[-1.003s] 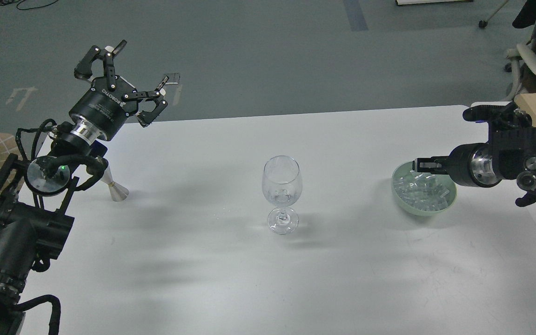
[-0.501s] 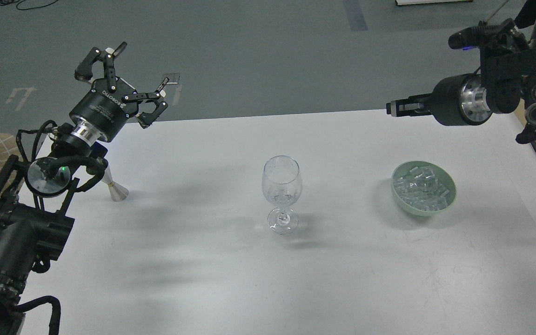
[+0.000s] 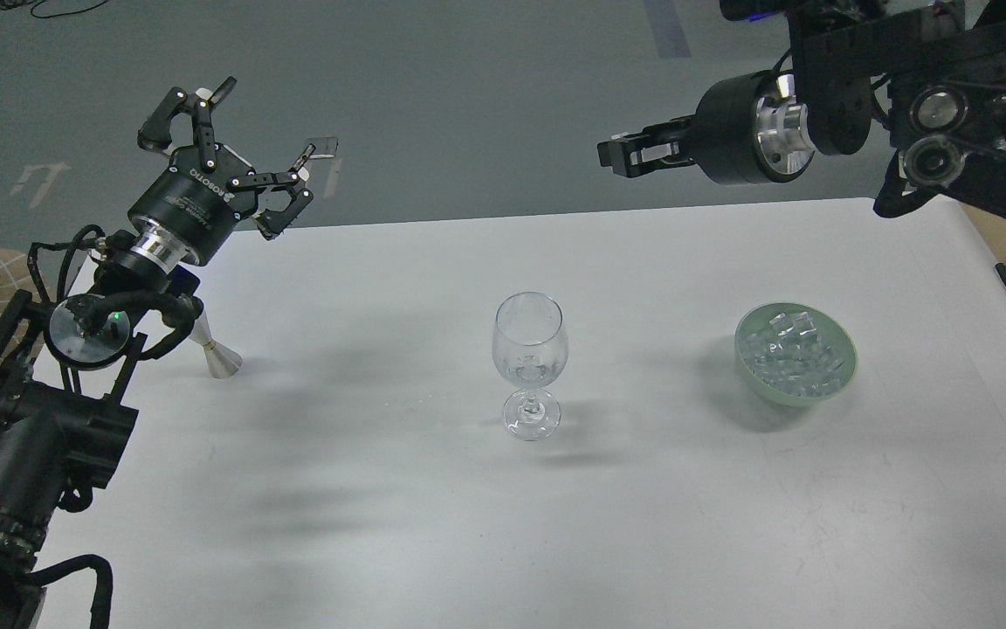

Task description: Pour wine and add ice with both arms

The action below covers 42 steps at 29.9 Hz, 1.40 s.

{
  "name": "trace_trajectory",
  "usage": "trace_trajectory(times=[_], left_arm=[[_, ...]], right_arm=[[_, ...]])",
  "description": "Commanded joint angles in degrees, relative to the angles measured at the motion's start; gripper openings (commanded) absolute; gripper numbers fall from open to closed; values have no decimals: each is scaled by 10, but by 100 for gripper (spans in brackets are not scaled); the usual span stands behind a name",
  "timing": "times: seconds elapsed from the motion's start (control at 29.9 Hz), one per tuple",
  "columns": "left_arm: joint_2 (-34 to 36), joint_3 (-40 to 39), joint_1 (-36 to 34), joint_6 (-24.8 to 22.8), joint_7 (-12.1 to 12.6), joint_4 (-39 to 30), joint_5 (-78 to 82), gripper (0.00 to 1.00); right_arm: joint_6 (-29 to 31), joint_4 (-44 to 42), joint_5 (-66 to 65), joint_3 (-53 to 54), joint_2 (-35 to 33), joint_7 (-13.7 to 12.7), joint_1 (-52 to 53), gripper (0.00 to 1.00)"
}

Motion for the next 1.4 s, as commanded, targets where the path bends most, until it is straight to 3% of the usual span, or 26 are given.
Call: trace_trajectory(times=[0.0, 1.37], left_arm=[[0, 0, 0, 0, 0, 0, 0, 98], [0, -3, 0, 0, -1, 0, -7, 98]], right_arm=[[0, 19, 0, 0, 11, 0, 10, 0], [0, 107, 1, -10, 57, -7, 7, 0]])
